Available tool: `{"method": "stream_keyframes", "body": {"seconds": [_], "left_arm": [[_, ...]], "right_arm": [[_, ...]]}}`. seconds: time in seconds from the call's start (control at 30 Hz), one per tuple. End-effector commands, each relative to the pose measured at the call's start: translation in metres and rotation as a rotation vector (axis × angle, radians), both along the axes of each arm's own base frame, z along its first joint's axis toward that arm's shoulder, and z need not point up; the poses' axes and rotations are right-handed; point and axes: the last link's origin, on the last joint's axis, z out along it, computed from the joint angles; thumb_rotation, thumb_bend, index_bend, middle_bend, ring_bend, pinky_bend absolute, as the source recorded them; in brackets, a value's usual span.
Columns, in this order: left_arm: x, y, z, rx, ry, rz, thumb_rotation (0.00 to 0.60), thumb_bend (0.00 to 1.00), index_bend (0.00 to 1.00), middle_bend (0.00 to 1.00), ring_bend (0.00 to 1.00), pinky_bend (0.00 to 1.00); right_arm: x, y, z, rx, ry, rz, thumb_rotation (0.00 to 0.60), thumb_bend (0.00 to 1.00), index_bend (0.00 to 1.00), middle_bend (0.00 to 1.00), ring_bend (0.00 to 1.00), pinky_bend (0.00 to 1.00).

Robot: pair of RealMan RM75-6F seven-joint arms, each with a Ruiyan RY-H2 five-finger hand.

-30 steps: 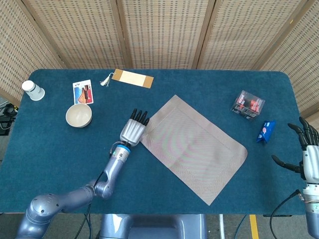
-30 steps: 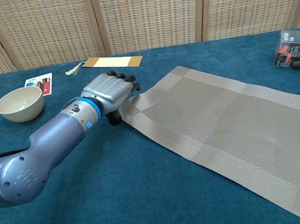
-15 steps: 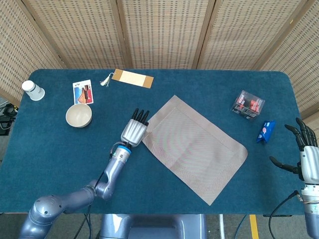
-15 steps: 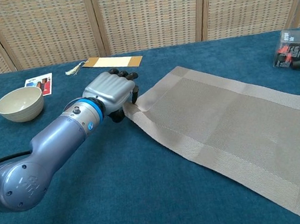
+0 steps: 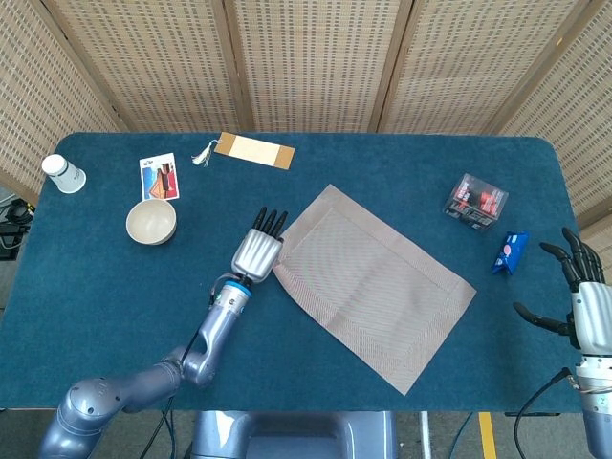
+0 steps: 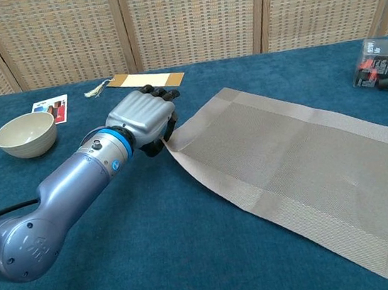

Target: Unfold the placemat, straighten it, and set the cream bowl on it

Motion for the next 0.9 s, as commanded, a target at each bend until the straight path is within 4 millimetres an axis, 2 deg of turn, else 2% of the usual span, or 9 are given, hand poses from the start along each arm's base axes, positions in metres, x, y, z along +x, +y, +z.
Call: {"method": "stream_keyframes", "body": {"seconds": [0.03,0.33,0.4,0.63,0.77,0.9], "left_arm": [[-0.002,-0.002,0.002,0.002,-0.004,-0.004,0.6,0.49,0.7,0.0,0.0,0.0],[-0.02,-0.012,0.015,0.002,0.004,-0.002,0.6,0.49,0.71,0.0,0.0,0.0],[-0.031,-0.024,0.021,-0.024,-0.017,0.021,0.6,0.49,0.71,0.0,0.0,0.0],[-0.043,-0.053,0.038,-0.063,-0.017,-0.008,0.6,0.49,0.73,0.0,0.0,0.0],[-0.055,-0.077,0.052,-0.082,-0.02,-0.032,0.6,0.49,0.73,0.0,0.0,0.0],[-0.063,-0.09,0.061,-0.093,-0.022,-0.031,0.6,0.49,0.73,0.0,0.0,0.0]], "right_arm": [[0.001,0.0,-0.001,0.003,0.001,0.002,0.6,0.16,0.22,0.0,0.0,0.0],[0.002,0.001,-0.002,0.007,0.008,0.006,0.6,0.16,0.22,0.0,0.0,0.0],[0.003,0.002,-0.003,0.01,0.013,0.008,0.6,0.16,0.22,0.0,0.0,0.0],[0.006,0.004,-0.005,0.015,0.022,0.014,0.6,0.16,0.22,0.0,0.0,0.0],[0.008,0.006,-0.01,0.024,0.038,0.022,0.6,0.16,0.22,0.0,0.0,0.0],[0.01,0.008,-0.013,0.03,0.048,0.028,0.6,0.16,0.22,0.0,0.0,0.0]]}}
